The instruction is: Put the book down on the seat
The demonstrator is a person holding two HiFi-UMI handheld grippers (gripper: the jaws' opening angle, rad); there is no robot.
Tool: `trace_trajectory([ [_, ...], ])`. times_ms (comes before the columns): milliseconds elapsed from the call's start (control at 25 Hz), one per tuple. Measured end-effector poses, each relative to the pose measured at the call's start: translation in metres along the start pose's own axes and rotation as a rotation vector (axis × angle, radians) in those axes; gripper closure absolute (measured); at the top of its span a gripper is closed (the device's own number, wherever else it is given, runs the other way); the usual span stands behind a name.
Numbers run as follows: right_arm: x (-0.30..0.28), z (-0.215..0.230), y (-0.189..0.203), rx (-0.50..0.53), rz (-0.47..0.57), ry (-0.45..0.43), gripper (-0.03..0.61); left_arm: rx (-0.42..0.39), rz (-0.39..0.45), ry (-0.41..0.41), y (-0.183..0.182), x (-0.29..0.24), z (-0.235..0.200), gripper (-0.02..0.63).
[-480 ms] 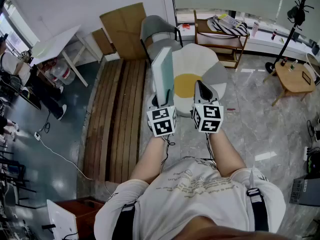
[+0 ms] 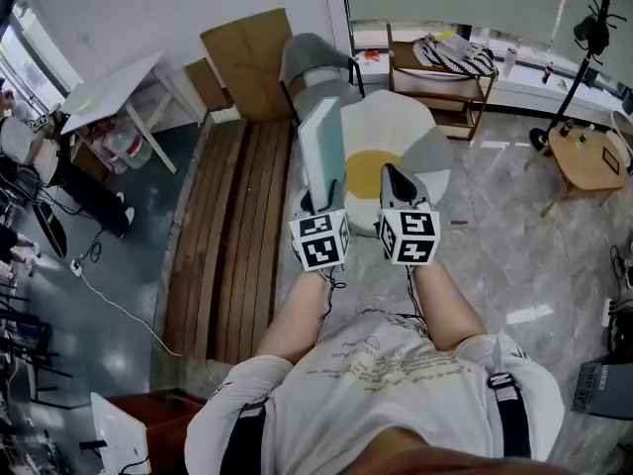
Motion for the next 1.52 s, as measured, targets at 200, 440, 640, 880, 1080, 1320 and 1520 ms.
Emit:
trace_trajectory([
  [200, -0.001, 0.015, 0.006, 0.001, -0.020, -0.004, 0.552, 0.015, -0.014, 0.000, 0.003, -0.009, 0.011, 0.446],
  [440, 0.000, 0.032, 0.011, -0.010, -0.038, -0.014, 0.552, 0.034, -0.028, 0.003, 0.010, -0.017, 0.027, 0.446],
  [640, -0.003, 0.042, 0.014, -0.003, -0.055, -0.018, 0.552, 0.046, -0.064, 0.013, 0.019, -0.028, 0.034, 0.446],
  [880, -0.016, 0.053, 0.017, -0.001, -0.057, -0.015, 0.552, 0.050, -0.067, 0.027, 0.024, -0.045, 0.039, 0.446],
  [1080, -0.039, 0.061, 0.015, 0.011, -0.052, 0.000, 0.552, 0.060, -0.071, 0.041, 0.025, -0.068, 0.035, 0.446],
  [1320, -0.068, 0.066, 0.014, 0.026, -0.023, -0.033, 0.552, 0.074, -0.057, 0.053, 0.019, -0.100, 0.023, 0.446],
  [1520, -0.101, 0.073, 0.011, 0.072, -0.026, -0.013, 0.552, 0.070, -0.058, 0.076, 0.010, -0.134, 0.013, 0.446],
])
Point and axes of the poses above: the fingertips, and each gripper's own axes: x backward along the fingers, z to its right, y out of its underside, the point moved 7 cm from there along x, backward along the fingers, and after that the axes turned 12 degrees about -x, right-handed, at the moved point
